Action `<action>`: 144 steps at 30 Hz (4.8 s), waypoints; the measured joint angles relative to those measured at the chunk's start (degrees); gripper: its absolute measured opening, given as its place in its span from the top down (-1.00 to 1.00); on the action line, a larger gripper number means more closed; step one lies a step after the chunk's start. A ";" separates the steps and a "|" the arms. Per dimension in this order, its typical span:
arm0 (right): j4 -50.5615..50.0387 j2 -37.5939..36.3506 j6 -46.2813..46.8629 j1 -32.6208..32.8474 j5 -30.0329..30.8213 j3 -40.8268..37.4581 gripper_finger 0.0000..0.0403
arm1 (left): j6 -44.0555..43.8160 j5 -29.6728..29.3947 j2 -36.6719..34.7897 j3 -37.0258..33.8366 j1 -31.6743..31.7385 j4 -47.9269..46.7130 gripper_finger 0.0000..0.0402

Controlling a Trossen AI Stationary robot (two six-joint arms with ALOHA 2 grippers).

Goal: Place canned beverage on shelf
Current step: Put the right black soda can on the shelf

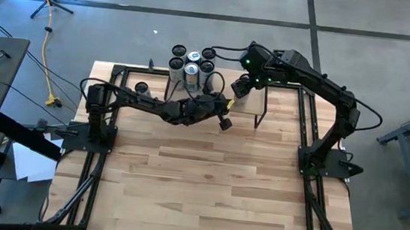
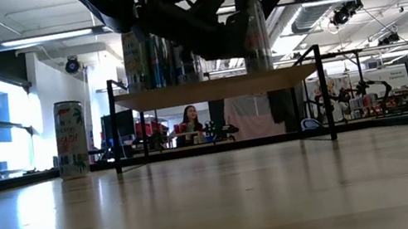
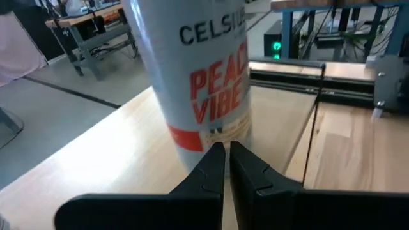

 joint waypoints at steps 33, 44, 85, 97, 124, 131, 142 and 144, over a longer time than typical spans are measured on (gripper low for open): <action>1.96 -3.04 -6.05 -2.64 -4.22 0.02 -0.54 | 0.94 9.42 -21.54 -0.55 -0.39 -20.88 1.00; 2.32 -4.75 -9.10 -2.64 -5.21 0.02 -0.54 | 0.92 15.56 -32.92 -0.55 -1.89 -28.65 1.00; 8.34 -14.75 -7.61 1.66 -8.99 0.02 -0.54 | -4.61 11.50 -67.74 -25.97 -10.86 -15.25 1.00; 7.24 -14.75 -4.57 4.89 -8.22 0.02 -0.54 | -6.60 12.23 -76.12 -32.18 -10.84 -15.43 1.00; 11.23 -14.62 -4.21 4.94 -8.53 0.02 -0.54 | -13.65 12.22 -77.26 -34.32 -10.84 -12.54 1.00; 11.30 -14.62 -5.04 4.94 -8.50 0.02 -0.54 | -13.66 12.22 -77.26 -34.32 -10.84 -12.59 1.00; 11.26 -14.62 -5.03 4.94 -9.80 0.02 -0.54 | -13.66 11.59 -77.26 -34.32 -10.84 -12.74 1.00; 11.25 -14.62 -5.01 4.92 -11.27 0.02 -0.54 | -13.66 11.57 -77.26 -34.32 -10.82 -12.76 1.00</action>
